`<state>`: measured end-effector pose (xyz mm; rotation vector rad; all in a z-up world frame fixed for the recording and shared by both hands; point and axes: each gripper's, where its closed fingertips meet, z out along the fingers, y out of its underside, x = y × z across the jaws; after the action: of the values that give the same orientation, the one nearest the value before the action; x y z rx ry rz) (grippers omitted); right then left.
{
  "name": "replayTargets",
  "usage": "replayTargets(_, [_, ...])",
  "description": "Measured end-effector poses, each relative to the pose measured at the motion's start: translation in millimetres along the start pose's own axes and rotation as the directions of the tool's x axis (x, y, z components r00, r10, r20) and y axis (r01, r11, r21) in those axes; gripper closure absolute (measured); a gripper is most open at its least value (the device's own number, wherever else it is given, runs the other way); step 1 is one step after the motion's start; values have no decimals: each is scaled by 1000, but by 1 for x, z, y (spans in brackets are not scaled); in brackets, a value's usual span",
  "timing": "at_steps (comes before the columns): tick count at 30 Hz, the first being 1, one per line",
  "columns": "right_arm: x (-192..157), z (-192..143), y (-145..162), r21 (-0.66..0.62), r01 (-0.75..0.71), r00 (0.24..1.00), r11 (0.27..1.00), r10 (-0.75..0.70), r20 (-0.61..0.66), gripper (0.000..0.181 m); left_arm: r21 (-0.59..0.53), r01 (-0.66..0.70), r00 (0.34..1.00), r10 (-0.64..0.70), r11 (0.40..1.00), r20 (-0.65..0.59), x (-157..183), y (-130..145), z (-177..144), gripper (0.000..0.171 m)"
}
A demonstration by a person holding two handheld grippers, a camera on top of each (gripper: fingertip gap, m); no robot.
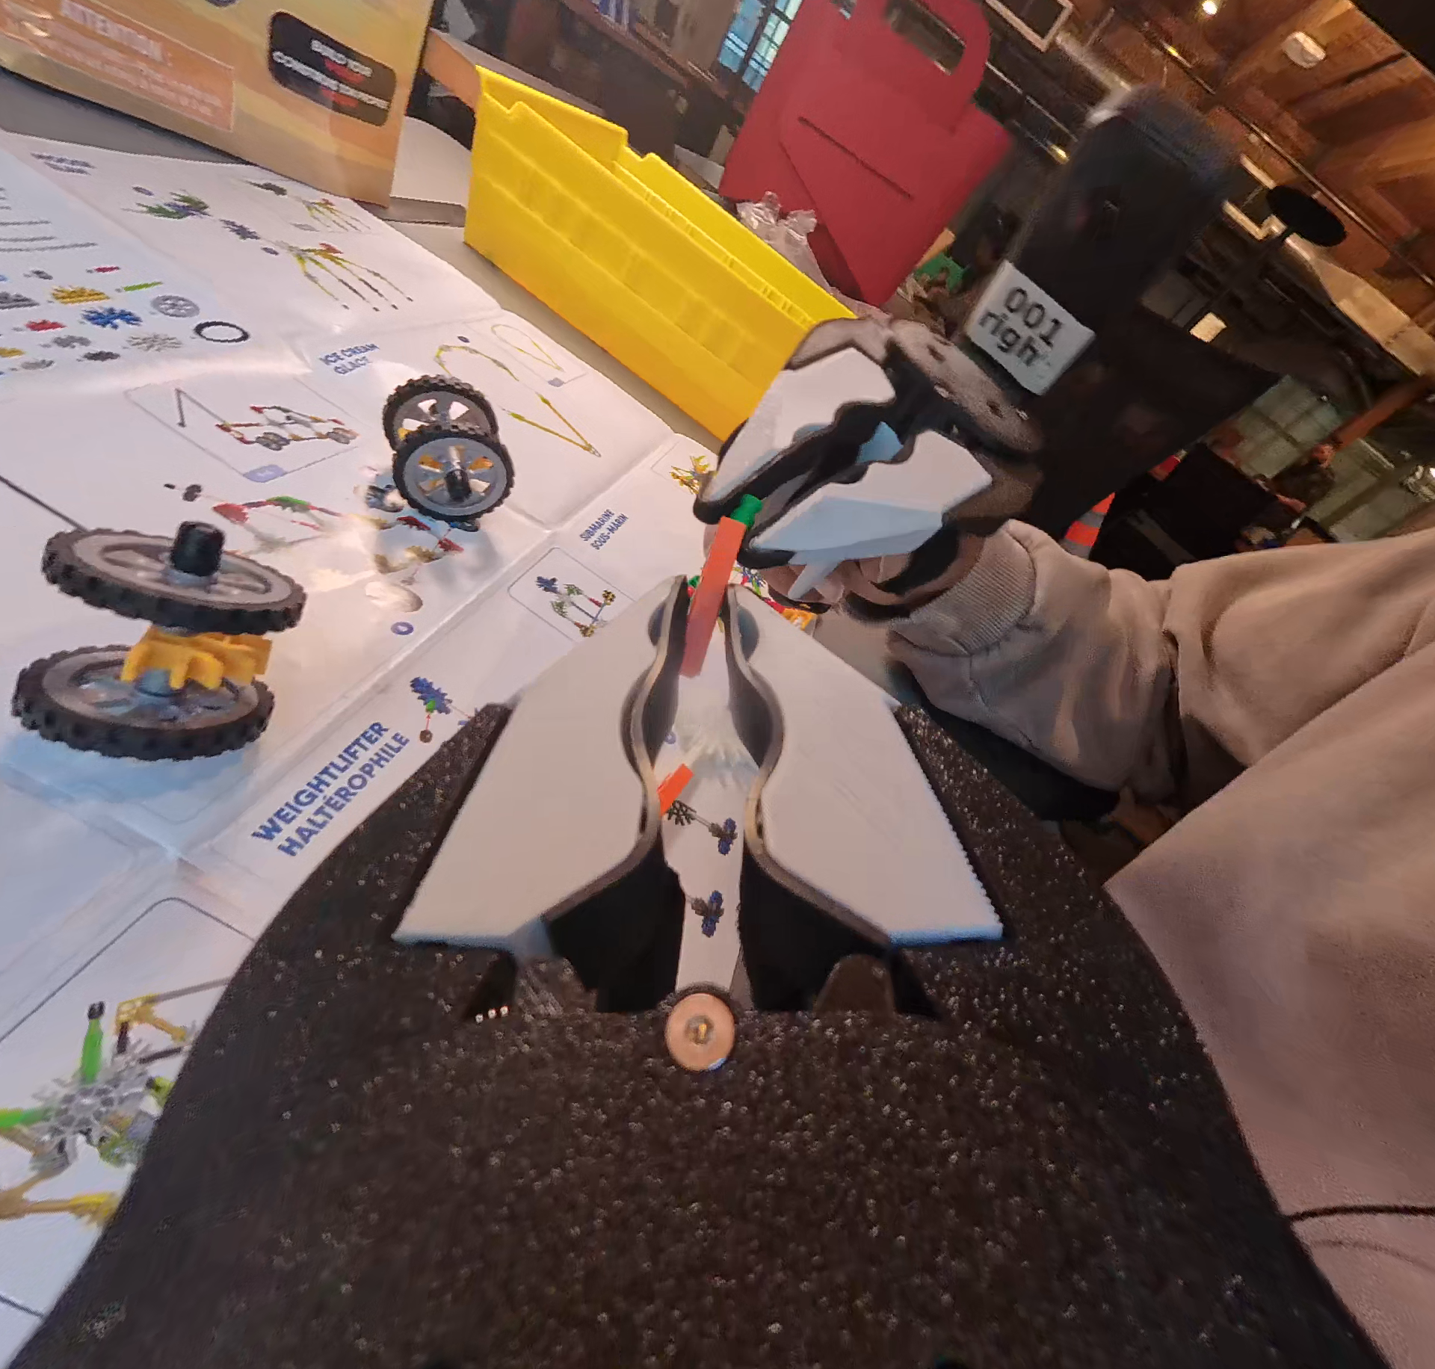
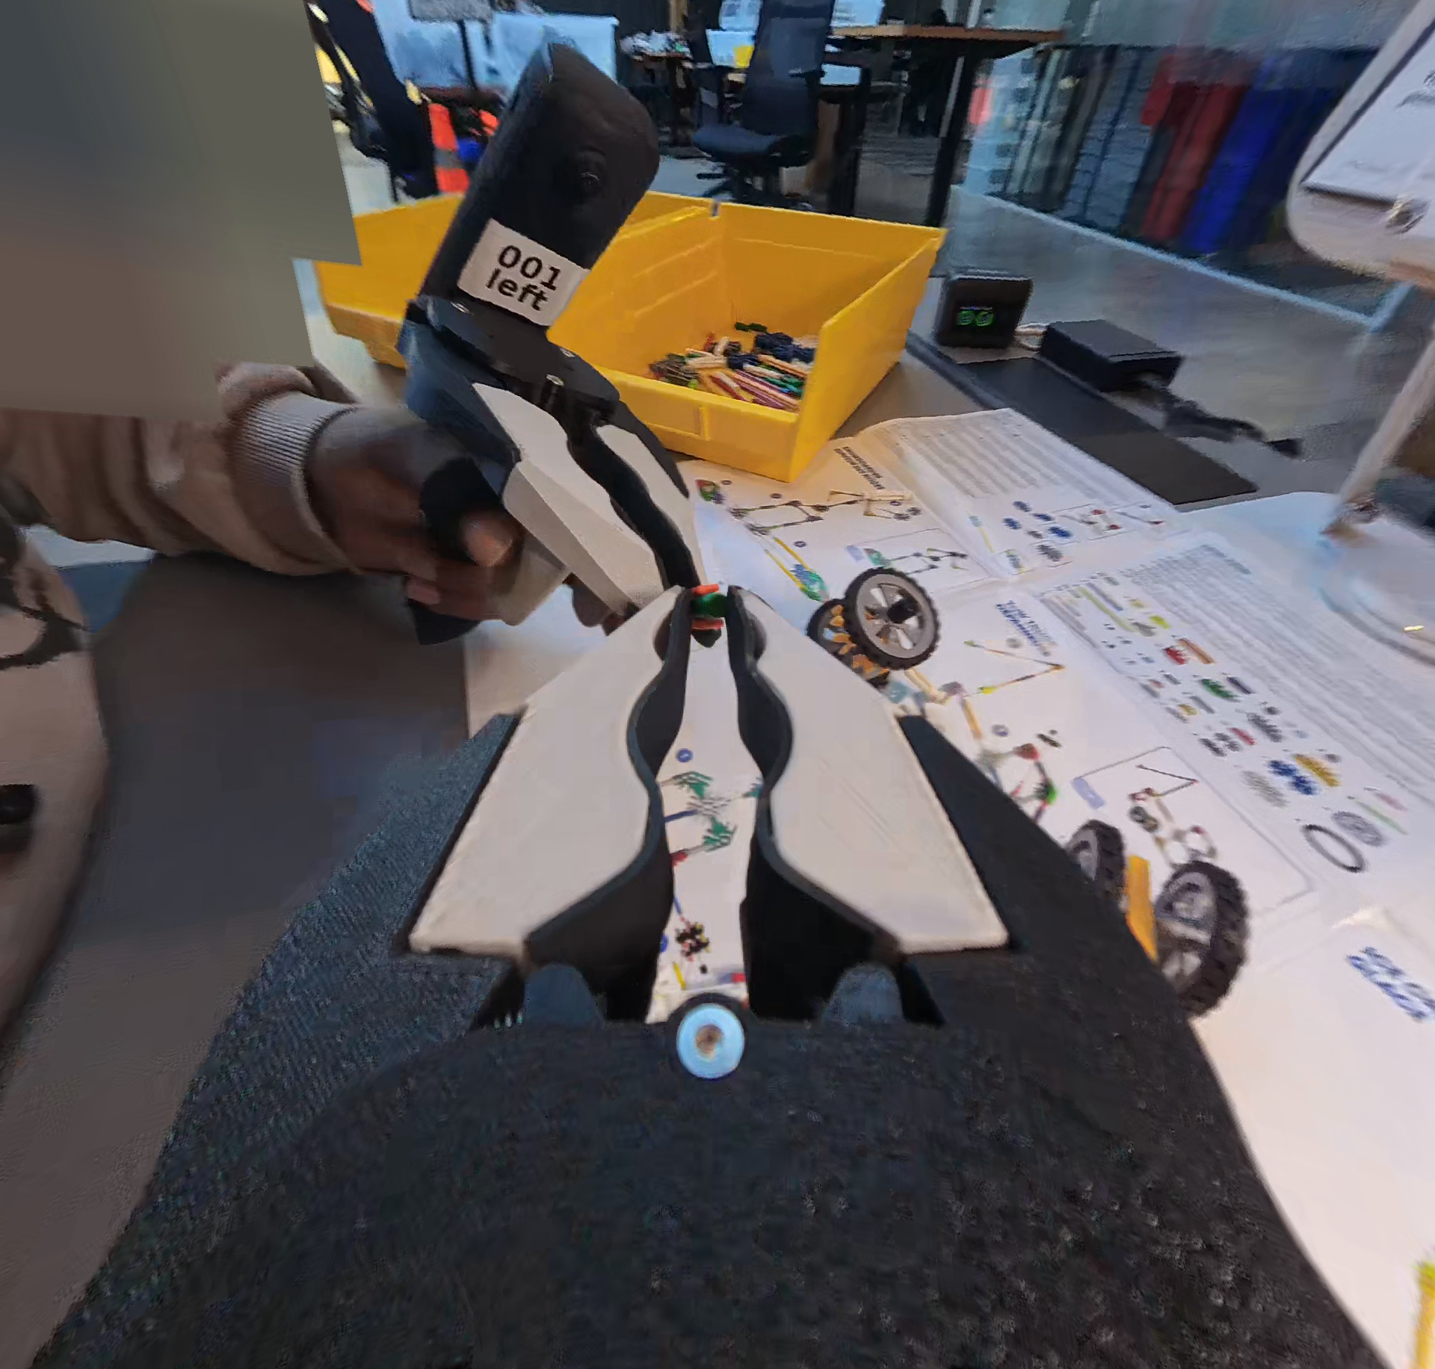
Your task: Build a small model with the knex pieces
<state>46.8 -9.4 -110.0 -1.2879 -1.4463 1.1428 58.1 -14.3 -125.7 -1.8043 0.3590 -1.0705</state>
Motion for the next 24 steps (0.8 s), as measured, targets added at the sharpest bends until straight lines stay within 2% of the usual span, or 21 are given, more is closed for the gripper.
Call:
replayTargets(3, [4,5,0,-64,189,969,980,-197,-148,176,37,41,997,-43,999,62,-8,0,1,164])
replayTargets(5, [5,5,-2,-69,237,948,969,-247,-202,177,59,60,995,-64,996,78,-9,-3,2,165])
replayTargets(8, [2,11,-4,-149,410,861,900,-436,-263,179,50,113,992,-116,992,54,-3,1,10,168])
replayTargets(10, [8,8,-13,-134,432,837,892,-452,-308,179,85,113,992,-117,990,41,-5,-13,4,168])
replayTargets(11, [11,5,-18,-117,435,832,893,-448,-326,179,96,114,993,-117,989,24,-4,-20,1,168])
replayTargets(14, [15,-2,-21,-20,349,881,937,-335,-335,178,83,127,991,-130,988,21,-12,-21,-3,168])
replayTargets(18, [25,-7,-17,77,138,961,987,-115,-252,178,85,177,984,-178,981,1,-21,-15,-8,168])
replayTargets(21, [37,-11,-7,81,54,969,995,-33,-245,178,45,103,994,-104,994,30,-29,-8,-11,168])
replayTargets(24, [40,-10,2,50,49,968,998,-35,-250,178,-3,-14,995,14,1000,99,-40,-3,-17,168])
